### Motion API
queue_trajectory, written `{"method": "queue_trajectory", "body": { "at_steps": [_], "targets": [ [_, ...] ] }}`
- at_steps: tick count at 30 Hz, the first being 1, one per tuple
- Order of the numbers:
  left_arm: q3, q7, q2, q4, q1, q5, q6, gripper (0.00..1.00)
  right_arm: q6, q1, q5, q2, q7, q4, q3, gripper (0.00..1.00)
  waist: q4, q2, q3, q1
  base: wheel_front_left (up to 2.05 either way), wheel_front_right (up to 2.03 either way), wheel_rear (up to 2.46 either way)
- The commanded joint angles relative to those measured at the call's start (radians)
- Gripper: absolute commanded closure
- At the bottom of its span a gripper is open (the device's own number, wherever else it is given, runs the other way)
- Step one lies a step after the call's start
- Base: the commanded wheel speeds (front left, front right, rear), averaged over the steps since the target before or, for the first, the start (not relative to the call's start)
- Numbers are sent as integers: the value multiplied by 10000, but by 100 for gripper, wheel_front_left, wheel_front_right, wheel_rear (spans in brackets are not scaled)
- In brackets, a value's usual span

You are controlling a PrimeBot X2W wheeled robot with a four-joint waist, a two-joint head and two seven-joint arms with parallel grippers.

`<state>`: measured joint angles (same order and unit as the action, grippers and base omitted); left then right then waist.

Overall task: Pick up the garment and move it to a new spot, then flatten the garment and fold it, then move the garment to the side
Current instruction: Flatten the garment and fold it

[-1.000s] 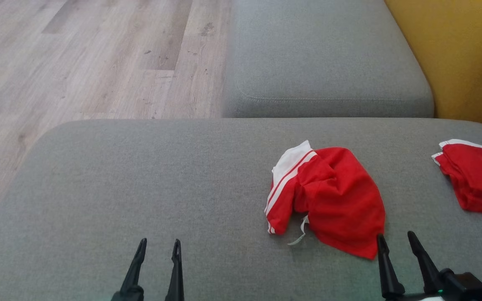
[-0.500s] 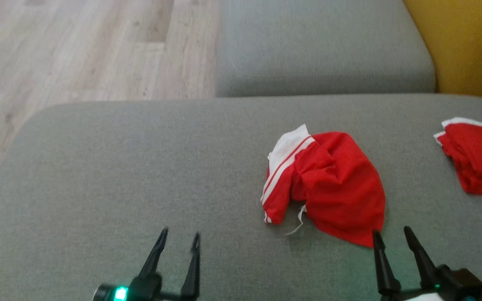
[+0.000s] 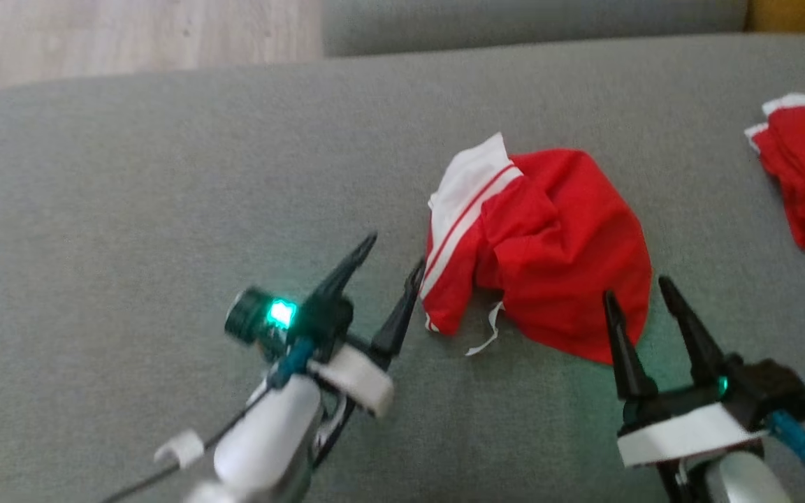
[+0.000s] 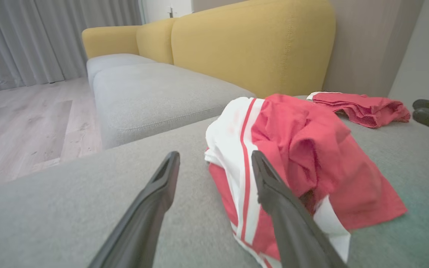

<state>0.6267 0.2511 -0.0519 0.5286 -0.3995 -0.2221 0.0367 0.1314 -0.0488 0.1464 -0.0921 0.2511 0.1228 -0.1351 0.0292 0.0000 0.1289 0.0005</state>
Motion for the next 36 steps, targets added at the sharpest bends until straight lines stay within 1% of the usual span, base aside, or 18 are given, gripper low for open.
{"method": "queue_trajectory", "body": {
  "at_steps": [1, 5, 9, 11, 12, 13, 16, 19, 23, 27, 31, 34, 36],
  "targets": [
    [-16, 97, 14, 52, -716, -236, 24, 0, -7, 435, -77, -236, 107, -391, -268, 0, -334, 0, 537, -5, 0, 0, 0],
    [662, 56, 15, 1035, -1642, -733, 91, 0, -7, 710, -76, -279, 107, -437, -391, 0, -635, 0, 792, -5, 0, 0, 0],
    [1399, -112, 15, 1991, -2304, -1346, 281, 0, -7, 874, -65, -261, 107, -492, -388, 0, -955, 0, 1019, -5, 0, 0, 0],
    [1596, -78, 15, 2220, -2480, -1552, 306, 0, -7, 893, -60, -252, 107, -494, -354, 0, -1045, 0, 1064, -5, 0, 0, 0],
    [1680, -51, 15, 2309, -2566, -1624, 303, 62, -7, 897, -58, -243, 107, -494, -331, 0, -1083, 0, 1073, -5, 0, 0, 0],
    [1735, -16, 15, 2356, -2643, -1710, 306, 100, -7, 898, -56, -231, 107, -487, -321, 0, -1124, 0, 1066, -5, 0, 0, 0],
    [1876, 34, 16, 2401, -2746, -1902, 388, 100, -7, 895, -48, -198, 107, -453, -319, 0, -1212, 0, 997, -5, 0, 0, 0],
    [2088, 81, 16, 2266, -2939, -2082, 511, 100, -7, 857, -24, -143, 107, -366, -386, 0, -1373, 0, 705, -5, 0, 0, 0],
    [2353, 100, 16, 1941, -3752, -1980, 669, 100, -7, 738, 20, -75, 107, -313, -422, 0, -1633, 0, 129, -5, 0, 0, 0],
    [2502, 72, 16, 1842, -5101, -2028, 831, 100, -7, 525, 47, -7, 107, -281, -425, 0, -2025, 0, -370, -5, 0, 0, 0],
    [2723, -132, 16, 1881, -6854, -2217, 914, 100, -7, 268, 80, 83, 107, -263, -432, 0, -2561, 0, -670, -5, 0, 0, 0],
    [3003, -128, 14, 2112, -8249, -2104, 931, 100, -7, 81, 107, 145, 107, -231, -431, 0, -2913, 0, -834, -5, 0, 0, 0],
    [3175, -52, 11, 2235, -9197, -1900, 934, 100, -7, -64, 122, 178, 107, -265, -320, 0, -2982, 0, -852, -5, 0, 0, 0]
  ]
}}
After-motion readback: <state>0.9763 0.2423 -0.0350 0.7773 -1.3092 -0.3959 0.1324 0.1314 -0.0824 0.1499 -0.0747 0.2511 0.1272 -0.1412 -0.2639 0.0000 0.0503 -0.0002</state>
